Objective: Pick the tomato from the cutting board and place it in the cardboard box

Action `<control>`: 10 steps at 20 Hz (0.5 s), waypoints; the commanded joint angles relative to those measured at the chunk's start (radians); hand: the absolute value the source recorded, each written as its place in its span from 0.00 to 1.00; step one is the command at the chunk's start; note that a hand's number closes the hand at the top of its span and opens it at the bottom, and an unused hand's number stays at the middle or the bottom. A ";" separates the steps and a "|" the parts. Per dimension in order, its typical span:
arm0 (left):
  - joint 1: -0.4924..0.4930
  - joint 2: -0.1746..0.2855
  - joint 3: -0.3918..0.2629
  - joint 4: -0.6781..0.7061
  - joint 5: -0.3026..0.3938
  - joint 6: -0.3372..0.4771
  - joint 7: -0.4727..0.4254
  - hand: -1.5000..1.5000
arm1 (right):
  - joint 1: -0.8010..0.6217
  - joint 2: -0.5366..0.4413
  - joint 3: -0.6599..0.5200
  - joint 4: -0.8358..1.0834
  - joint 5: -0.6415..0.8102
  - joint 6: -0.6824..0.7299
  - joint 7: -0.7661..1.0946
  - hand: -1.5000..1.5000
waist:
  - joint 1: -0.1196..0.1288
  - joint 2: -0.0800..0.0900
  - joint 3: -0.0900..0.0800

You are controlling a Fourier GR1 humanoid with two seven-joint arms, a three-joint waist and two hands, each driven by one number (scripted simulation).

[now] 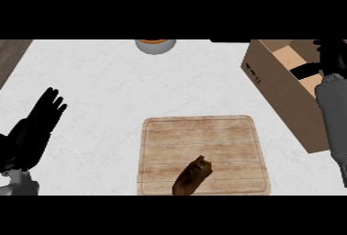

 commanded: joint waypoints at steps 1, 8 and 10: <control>-0.006 -0.001 0.003 -0.022 -0.005 0.022 0.027 0.50 | 0.015 0.070 -0.100 -0.093 -0.121 -0.141 -0.039 0.00 | -0.015 -0.008 0.001; 0.017 0.000 0.011 -0.010 0.014 -0.004 0.009 0.50 | 0.070 -0.009 -0.265 -0.189 -0.340 -0.115 -0.116 0.00 | -0.018 -0.006 0.000; -0.040 0.014 0.015 -0.015 -0.003 0.032 0.057 0.50 | 0.133 0.014 -0.264 -0.278 -0.374 -0.093 -0.091 0.00 | -0.025 -0.007 -0.001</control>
